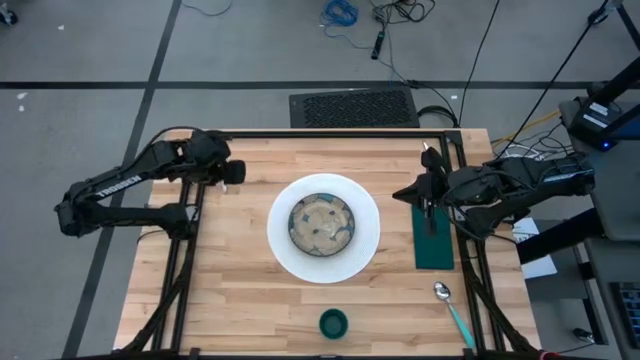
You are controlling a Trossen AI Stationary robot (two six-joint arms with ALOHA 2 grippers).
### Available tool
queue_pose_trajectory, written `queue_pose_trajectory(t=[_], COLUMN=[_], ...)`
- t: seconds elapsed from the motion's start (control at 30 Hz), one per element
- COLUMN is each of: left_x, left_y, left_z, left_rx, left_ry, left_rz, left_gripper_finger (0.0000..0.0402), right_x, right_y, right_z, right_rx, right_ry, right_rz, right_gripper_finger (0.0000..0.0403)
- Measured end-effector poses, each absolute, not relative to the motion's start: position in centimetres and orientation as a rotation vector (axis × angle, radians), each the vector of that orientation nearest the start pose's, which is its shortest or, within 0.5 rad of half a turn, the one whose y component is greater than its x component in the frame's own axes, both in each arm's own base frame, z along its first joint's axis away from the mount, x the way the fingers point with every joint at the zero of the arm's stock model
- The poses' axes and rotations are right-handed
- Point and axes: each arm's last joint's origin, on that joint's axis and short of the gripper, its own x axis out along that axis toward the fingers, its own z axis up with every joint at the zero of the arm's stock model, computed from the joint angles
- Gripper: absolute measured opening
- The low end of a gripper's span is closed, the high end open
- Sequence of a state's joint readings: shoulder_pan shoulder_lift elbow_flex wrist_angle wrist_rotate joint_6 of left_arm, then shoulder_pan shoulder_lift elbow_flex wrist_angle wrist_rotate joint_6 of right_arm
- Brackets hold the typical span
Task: Set table place
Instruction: Put the dark napkin to the left side of the brown plate
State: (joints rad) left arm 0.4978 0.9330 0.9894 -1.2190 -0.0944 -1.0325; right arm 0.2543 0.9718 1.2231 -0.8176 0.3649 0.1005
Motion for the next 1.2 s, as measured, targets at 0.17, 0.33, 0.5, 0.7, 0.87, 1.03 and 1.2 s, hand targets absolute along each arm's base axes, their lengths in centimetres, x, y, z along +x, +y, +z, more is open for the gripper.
queue_pose_trajectory(t=[0.17, 0.33, 0.5, 0.7, 0.87, 1.03, 1.2], left_x=[13.5, 15.1, 16.2, 17.4, 18.3, 19.2, 19.3], left_y=[7.2, 7.4, 7.1, 5.6, 4.0, 3.3, 3.0], left_z=[30.2, 30.8, 31.4, 32.3, 33.1, 34.5, 34.9], left_rx=[-1.089, -0.990, -0.850, -0.689, -0.519, -0.387, -0.339], left_ry=[0.787, 0.713, 0.669, 0.638, 0.582, 0.459, 0.424], left_rz=[0.952, 0.774, 0.650, 0.428, 0.232, 0.015, -0.114], left_gripper_finger=[0.0166, 0.0166, 0.0146, 0.0073, 0.0009, 0.0003, 0.0000], right_x=[17.5, 18.2, 18.8, 19.1, 18.6, 17.3, 16.5], right_y=[3.5, 3.7, 3.8, 2.7, 0.9, -0.8, -2.5], right_z=[37.8, 36.7, 36.2, 35.9, 34.5, 32.5, 30.6], right_rx=[-0.081, 0.037, 0.200, 0.527, 0.803, 1.020, 1.014], right_ry=[0.566, 0.560, 0.561, 0.525, 0.648, 0.918, 1.271], right_rz=[-0.137, -0.172, -0.224, -0.404, -0.561, -0.746, -0.851], right_gripper_finger=[0.0000, 0.0000, 0.0000, 0.0000, 0.0000, 0.0000, 0.0000])
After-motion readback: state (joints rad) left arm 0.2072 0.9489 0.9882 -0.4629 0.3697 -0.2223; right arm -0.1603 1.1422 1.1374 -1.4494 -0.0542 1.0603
